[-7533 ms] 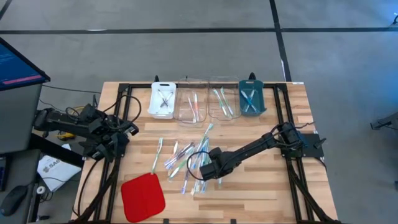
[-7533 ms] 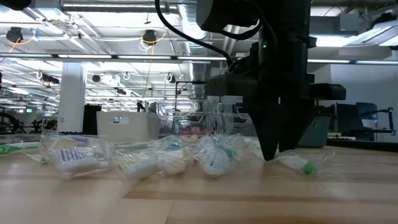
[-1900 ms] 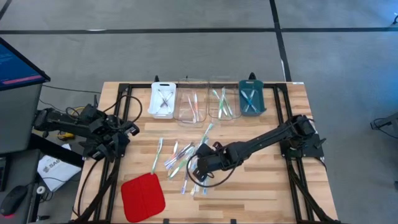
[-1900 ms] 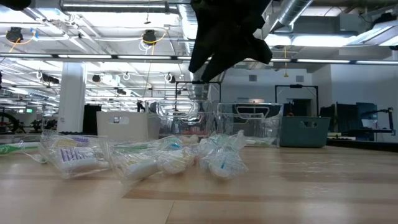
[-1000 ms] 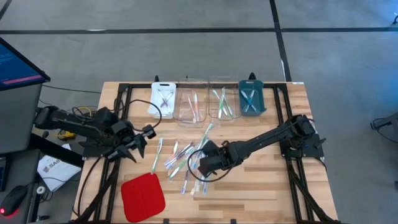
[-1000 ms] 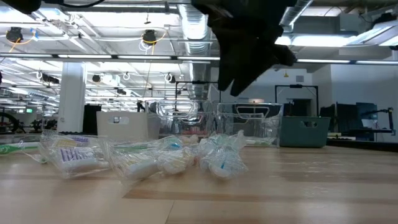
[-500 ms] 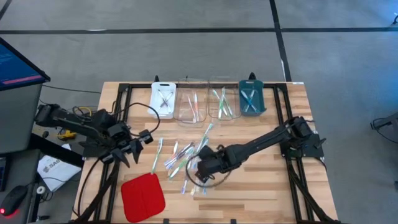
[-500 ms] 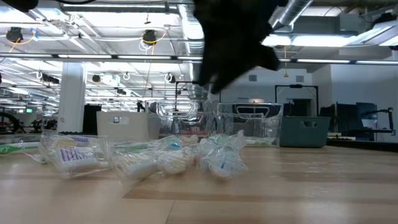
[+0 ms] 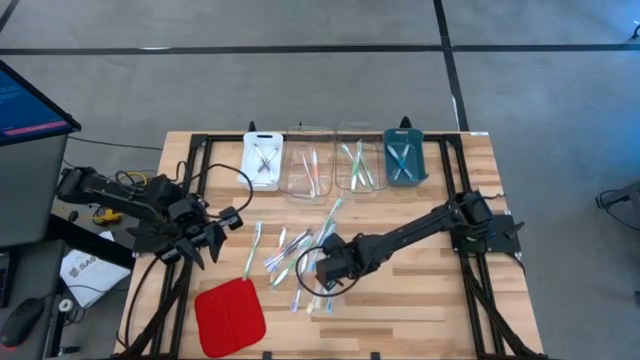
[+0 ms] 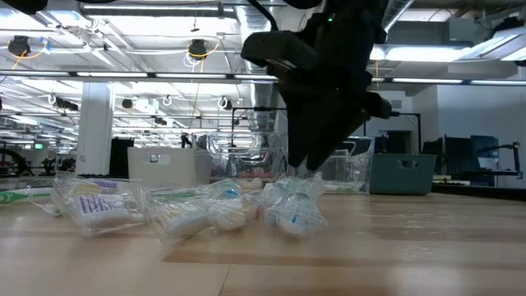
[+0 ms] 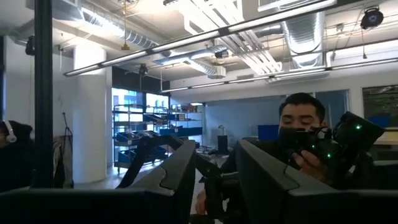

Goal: Pick & Place Toothbrushes
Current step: Put the green toothbrush into the right transparent bin

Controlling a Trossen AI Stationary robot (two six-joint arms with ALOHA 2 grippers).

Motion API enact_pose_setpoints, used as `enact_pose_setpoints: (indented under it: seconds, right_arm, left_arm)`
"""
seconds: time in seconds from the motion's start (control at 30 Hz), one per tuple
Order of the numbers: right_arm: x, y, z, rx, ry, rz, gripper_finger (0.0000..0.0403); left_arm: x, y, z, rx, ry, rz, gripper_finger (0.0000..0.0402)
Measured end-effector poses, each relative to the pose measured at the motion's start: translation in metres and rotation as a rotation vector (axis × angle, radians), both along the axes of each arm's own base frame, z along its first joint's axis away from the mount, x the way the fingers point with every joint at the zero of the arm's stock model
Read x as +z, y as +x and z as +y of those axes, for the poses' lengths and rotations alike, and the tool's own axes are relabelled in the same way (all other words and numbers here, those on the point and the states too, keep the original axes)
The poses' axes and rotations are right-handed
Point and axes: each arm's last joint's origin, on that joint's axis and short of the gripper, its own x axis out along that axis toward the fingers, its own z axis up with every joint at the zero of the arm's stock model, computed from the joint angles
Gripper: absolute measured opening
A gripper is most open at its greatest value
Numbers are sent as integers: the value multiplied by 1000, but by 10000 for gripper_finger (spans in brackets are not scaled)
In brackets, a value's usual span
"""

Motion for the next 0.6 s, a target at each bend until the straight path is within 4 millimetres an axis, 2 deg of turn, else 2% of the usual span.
enact_pose_setpoints:
  seconds: [0.1, 0.37, 0.6]
  right_arm:
    - [0, 1, -1, -9, -11, -12, 122]
    - [-22, 8, -3, 0, 34, 43, 154]
    - [-23, 9, -9, -21, 33, 50, 181]
  left_arm:
    - [0, 0, 0, 0, 0, 0, 108]
    - [0, 0, 0, 0, 1, 0, 108]
    - [0, 0, 0, 0, 0, -2, 108]
